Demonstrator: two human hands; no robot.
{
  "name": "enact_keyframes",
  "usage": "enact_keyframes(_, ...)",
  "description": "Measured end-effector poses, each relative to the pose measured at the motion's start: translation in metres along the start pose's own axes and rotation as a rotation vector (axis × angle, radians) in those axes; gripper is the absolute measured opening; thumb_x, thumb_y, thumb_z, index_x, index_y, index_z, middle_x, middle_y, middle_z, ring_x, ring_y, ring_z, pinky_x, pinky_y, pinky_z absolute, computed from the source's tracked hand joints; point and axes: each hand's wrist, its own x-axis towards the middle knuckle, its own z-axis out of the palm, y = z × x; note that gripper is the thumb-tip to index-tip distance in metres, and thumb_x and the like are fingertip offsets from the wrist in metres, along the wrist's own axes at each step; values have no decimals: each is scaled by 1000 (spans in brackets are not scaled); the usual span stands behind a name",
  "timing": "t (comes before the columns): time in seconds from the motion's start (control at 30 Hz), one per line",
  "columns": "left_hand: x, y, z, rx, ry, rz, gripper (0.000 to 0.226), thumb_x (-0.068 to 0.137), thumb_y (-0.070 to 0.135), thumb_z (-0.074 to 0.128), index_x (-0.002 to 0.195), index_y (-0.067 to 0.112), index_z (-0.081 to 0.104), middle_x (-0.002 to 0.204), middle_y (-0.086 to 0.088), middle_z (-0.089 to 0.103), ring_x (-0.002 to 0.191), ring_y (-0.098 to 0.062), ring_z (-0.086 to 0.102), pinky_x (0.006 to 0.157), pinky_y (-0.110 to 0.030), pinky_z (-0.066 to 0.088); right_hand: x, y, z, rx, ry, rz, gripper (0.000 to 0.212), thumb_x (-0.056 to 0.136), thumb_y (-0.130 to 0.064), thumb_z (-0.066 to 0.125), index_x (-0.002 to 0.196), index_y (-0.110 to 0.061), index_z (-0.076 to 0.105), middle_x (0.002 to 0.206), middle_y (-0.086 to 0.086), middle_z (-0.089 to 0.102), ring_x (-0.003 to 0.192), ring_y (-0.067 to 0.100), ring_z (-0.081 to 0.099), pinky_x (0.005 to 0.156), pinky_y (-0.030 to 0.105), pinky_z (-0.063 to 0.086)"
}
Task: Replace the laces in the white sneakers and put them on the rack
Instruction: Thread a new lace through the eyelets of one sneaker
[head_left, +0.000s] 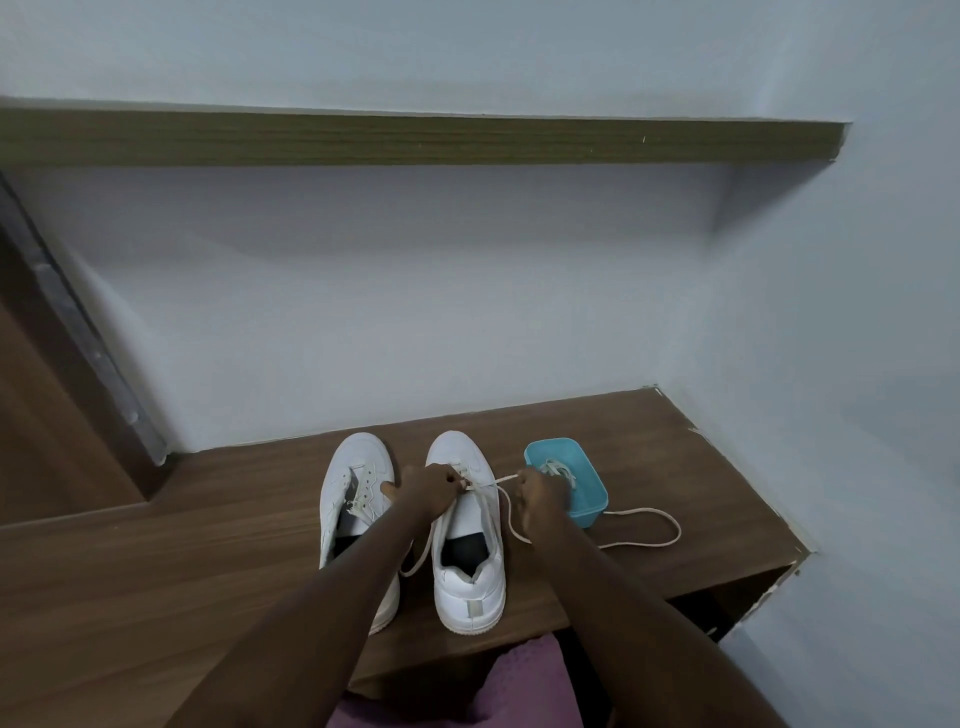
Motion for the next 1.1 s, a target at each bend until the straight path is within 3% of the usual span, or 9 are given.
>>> enact_keyframes(0.07,-2,2,-4,9,-14,-20,35,92,41,39,110,23,64,112,3,63,116,-22,49,104,-47,29,7,-9,-15,-8,159,-54,23,92,-12,53,104,7,60,77,7,57,64,21,55,59,30,46)
enact_keyframes(0.2,-6,0,-10,-121,-27,-5,50,75,40,29,106,23,64,118,3,64,117,-21,52,105,-40,31,11,-37,-50,-96,417,-90,37,97,-23,50,118,6,57,120,16,61,109,31,60,90,34,49)
enact_keyframes(0.33,-8,-1,-5,-209,74,32,33,97,18,36,118,17,61,123,-4,62,122,-24,49,98,-33,33,9,-56,-71,-149,550,-185,34,97,-16,43,112,10,58,116,24,61,106,37,60,76,35,45)
enact_keyframes(0.53,-14,-7,-12,-278,189,-57,29,89,9,47,114,14,61,116,-8,64,111,-27,56,99,-34,39,10,-47,-101,-413,594,-237,36,96,-13,40,127,3,48,128,23,50,117,37,49,92,42,41)
enact_keyframes(0.63,-13,-18,-13,-282,199,-101,24,85,10,50,105,16,63,109,-6,67,103,-26,59,94,-34,43,4,-51,-98,-617,729,-319,27,97,-3,39,114,9,56,117,24,55,108,34,54,82,36,42)
enact_keyframes(0.8,-19,-12,-10,-274,197,-97,16,86,11,52,95,13,66,100,-5,68,98,-25,61,86,-31,43,3,-31,-56,-849,634,-599,25,90,-14,47,96,4,63,105,20,60,98,38,56,82,43,42)
enact_keyframes(0.9,-22,-7,-6,-314,192,-106,10,83,13,56,80,20,62,94,-2,67,97,-23,61,89,-34,46,6,-12,-25,-1043,300,-785,22,89,-13,49,90,1,66,94,16,65,89,30,60,74,35,42)
enact_keyframes(1.0,-22,-5,-6,-312,197,-122,13,81,12,55,76,23,61,91,-1,68,95,-22,61,88,-36,47,3,5,-1,-1187,-111,-819,23,92,-14,51,99,-4,70,102,11,68,90,24,62,77,30,44)
enact_keyframes(1.1,-24,-4,-6,-280,221,-156,14,78,15,53,66,21,56,80,1,66,89,-23,61,89,-40,47,2,18,8,-1389,-202,-881,28,92,-14,45,105,-11,70,106,9,68,102,28,62,85,34,46)
